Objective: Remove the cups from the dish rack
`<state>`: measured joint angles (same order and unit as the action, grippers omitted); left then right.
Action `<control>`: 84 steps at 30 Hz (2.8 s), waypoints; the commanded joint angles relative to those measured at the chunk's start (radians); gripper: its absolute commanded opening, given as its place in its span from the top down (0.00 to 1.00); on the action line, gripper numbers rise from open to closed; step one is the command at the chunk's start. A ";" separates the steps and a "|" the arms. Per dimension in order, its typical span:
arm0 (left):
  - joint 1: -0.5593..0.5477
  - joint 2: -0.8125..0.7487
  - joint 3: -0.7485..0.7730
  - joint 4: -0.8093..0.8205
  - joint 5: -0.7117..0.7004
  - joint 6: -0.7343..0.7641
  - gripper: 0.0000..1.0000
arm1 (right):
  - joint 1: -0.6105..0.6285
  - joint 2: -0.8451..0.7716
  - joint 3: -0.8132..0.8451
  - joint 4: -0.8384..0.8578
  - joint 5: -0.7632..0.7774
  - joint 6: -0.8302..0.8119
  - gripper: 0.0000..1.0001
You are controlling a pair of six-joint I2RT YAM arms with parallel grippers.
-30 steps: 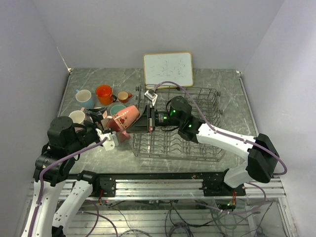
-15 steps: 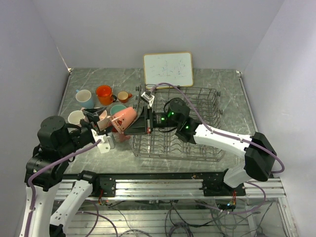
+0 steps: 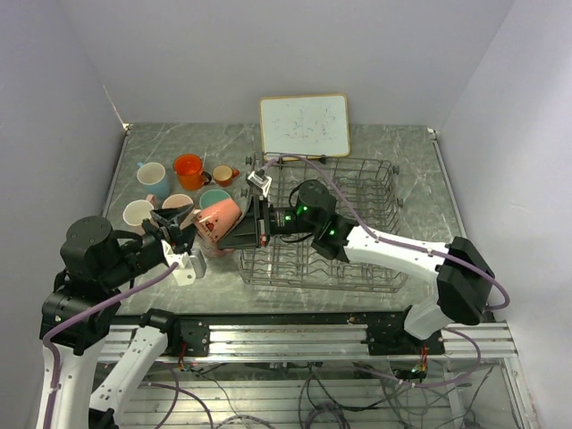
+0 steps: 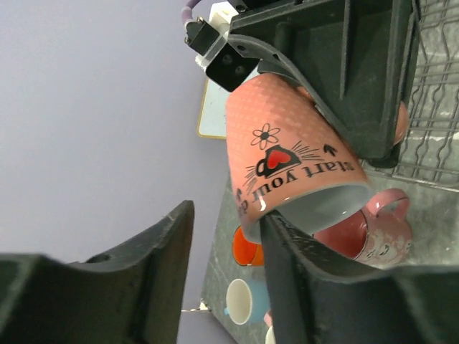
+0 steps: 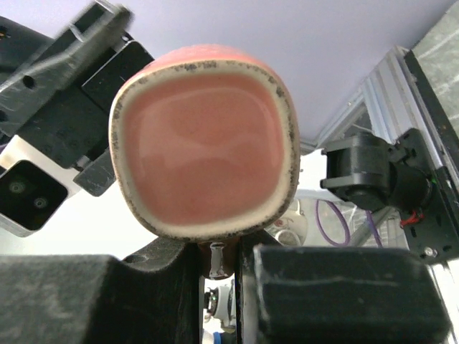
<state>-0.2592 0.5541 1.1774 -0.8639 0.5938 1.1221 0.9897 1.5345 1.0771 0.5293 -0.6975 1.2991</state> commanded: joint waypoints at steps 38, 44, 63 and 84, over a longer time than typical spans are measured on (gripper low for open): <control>0.000 0.394 -0.079 -0.190 -0.624 -0.289 0.93 | -0.333 -0.352 -0.130 -0.604 0.249 -0.240 0.04; 0.072 0.453 -0.046 -0.204 -0.575 -0.303 0.93 | -0.389 -0.396 -0.143 -0.673 0.239 -0.282 0.04; 0.299 0.655 -0.272 0.037 -0.487 -0.283 0.93 | -0.423 -0.438 -0.096 -0.911 0.432 -0.426 0.00; 0.312 0.839 -0.334 0.126 -0.393 -0.258 0.93 | -0.476 -0.468 -0.082 -1.036 0.492 -0.476 0.00</control>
<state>0.0399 1.3861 0.8474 -0.7704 0.1574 0.8539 0.5278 1.0775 0.9501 -0.4648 -0.2340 0.8547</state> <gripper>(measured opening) 0.294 0.996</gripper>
